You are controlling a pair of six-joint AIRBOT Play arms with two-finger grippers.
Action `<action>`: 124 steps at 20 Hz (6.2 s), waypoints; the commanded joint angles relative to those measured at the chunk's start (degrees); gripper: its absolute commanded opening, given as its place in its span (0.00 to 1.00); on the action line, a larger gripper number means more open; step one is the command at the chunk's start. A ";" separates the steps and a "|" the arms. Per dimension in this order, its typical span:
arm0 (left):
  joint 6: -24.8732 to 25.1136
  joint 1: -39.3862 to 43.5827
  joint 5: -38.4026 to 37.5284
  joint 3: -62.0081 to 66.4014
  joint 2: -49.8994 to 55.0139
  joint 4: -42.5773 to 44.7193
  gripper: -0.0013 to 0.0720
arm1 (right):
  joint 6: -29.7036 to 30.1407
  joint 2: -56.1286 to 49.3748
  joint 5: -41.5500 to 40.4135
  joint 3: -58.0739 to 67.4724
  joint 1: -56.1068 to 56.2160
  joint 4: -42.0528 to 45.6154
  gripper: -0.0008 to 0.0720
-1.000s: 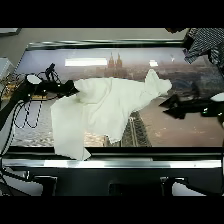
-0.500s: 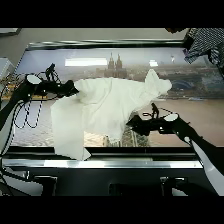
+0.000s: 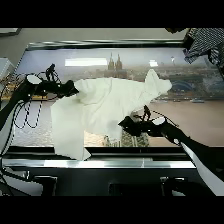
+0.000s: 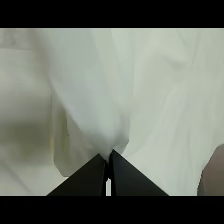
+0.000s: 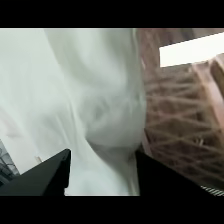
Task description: Fold the clothes and pants, and hang the long-sleeved shirts on hangers.
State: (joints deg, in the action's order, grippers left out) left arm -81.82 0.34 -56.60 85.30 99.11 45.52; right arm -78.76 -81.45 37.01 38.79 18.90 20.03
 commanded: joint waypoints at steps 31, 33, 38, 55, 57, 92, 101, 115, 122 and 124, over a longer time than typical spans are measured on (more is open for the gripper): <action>-7.85 -8.17 -2.60 31.39 -44.57 10.80 0.04 | -8.17 35.58 -10.21 73.40 -21.62 36.02 0.06; -10.93 -8.17 -4.04 31.34 -44.52 11.08 0.04 | -13.40 33.44 -9.97 73.40 -21.62 41.94 0.06; -14.47 -6.78 -9.40 24.13 -41.16 9.14 0.04 | -20.63 20.22 -4.33 73.37 -21.62 46.71 0.06; -12.02 -0.61 6.34 15.43 13.27 3.10 0.04 | -29.11 -35.08 -0.04 73.37 -19.50 34.40 0.06; -12.00 -0.61 6.27 15.43 14.12 3.02 0.04 | -29.00 -35.87 0.11 73.37 -18.84 34.62 0.06; -6.03 -2.64 -10.01 -48.26 -40.63 -0.39 0.78 | -40.30 11.91 29.79 11.63 -4.26 38.73 0.84; -1.44 -2.64 -7.98 -50.40 -41.29 -8.55 0.78 | -31.26 9.97 12.41 -1.73 -6.19 18.86 0.84; -3.23 -2.64 -4.11 -50.42 -41.09 -9.11 0.78 | -27.61 4.28 5.42 -1.73 -6.19 16.39 0.15; -6.88 -2.36 5.81 -57.51 -38.62 -9.40 0.78 | -26.84 6.51 5.05 -1.73 -6.19 16.76 0.06; -6.86 -1.75 7.48 -58.58 -37.24 -9.60 0.78 | -26.84 6.56 5.88 -1.73 -6.19 16.87 0.06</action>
State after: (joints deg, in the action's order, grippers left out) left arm -88.07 -1.91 -52.80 28.91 60.31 36.16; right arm -105.78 -75.35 42.17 37.04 12.73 36.84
